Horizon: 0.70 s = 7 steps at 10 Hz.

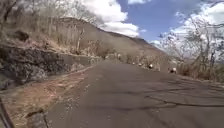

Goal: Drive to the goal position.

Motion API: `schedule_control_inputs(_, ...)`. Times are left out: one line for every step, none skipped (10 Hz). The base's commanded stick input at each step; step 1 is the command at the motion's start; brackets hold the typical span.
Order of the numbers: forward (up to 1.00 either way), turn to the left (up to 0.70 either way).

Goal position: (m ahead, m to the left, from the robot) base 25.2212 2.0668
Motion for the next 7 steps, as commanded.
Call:
schedule_control_inputs(0.70, 0.00)
schedule_control_inputs(0.70, 0.00)
schedule_control_inputs(0.70, 0.00)
schedule_control_inputs(0.70, 0.00)
schedule_control_inputs(0.70, 0.00)
schedule_control_inputs(0.70, 0.00)
schedule_control_inputs(0.70, 0.00)
